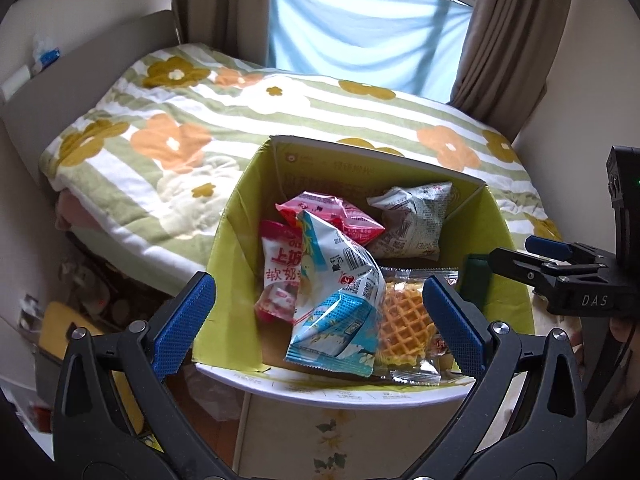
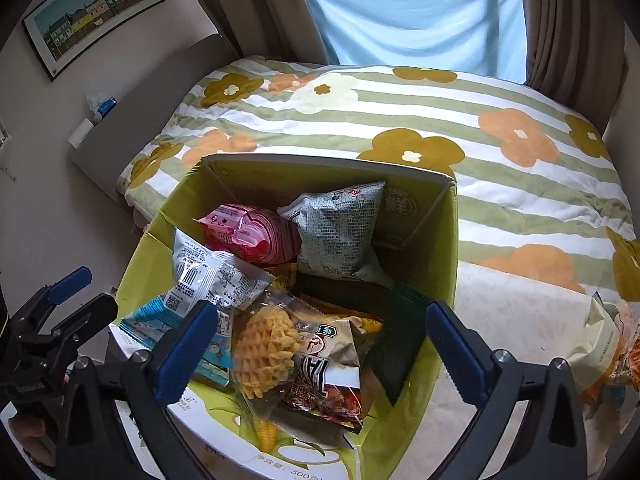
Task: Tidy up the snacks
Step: 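Open the right gripper over the box, then withdraw both grippers, then grasp the white pad pack with the left gripper while the right grasps the chocolate bar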
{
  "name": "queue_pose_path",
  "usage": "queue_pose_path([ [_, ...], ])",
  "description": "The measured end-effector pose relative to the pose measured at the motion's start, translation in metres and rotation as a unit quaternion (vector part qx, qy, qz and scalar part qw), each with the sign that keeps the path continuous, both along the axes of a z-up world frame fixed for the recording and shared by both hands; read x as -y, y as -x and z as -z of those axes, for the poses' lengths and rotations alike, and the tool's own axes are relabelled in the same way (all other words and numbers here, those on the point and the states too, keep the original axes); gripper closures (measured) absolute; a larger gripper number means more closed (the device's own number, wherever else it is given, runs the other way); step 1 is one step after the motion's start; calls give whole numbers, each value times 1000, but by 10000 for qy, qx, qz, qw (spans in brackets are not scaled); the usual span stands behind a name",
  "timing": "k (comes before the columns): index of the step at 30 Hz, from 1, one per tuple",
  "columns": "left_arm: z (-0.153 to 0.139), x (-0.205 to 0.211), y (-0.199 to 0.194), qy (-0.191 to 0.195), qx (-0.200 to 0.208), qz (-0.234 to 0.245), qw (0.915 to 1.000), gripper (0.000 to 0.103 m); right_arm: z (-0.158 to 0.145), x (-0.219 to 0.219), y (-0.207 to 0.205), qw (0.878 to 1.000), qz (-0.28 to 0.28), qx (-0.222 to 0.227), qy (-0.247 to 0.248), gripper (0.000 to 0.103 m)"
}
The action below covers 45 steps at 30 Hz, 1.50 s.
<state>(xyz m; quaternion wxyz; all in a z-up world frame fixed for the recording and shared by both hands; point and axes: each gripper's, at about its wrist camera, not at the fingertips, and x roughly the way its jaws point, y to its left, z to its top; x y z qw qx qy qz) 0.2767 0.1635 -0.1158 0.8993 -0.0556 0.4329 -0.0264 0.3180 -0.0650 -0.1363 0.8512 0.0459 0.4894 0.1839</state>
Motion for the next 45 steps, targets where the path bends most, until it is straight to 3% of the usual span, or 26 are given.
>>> queue_pose_path([
  [12, -12, 10, 11, 23, 140, 264, 9996, 0, -31, 15, 22, 9994, 97, 325, -30, 0],
  [18, -20, 25, 19, 43, 271, 541, 9982, 0, -53, 54, 43, 9983, 376, 446, 64, 0],
  [27, -19, 68, 35, 109, 241, 1028, 9944, 0, -70, 110, 85, 9936, 753, 538, 649, 0],
  [37, -16, 145, 75, 13, 157, 1172, 9930, 0, -59, 174, 145, 9900, 896, 648, 878, 0],
  [45, 28, 234, 119, 111, -516, 1105, 9925, 0, -16, 223, 189, 9932, 708, 294, 880, 0],
])
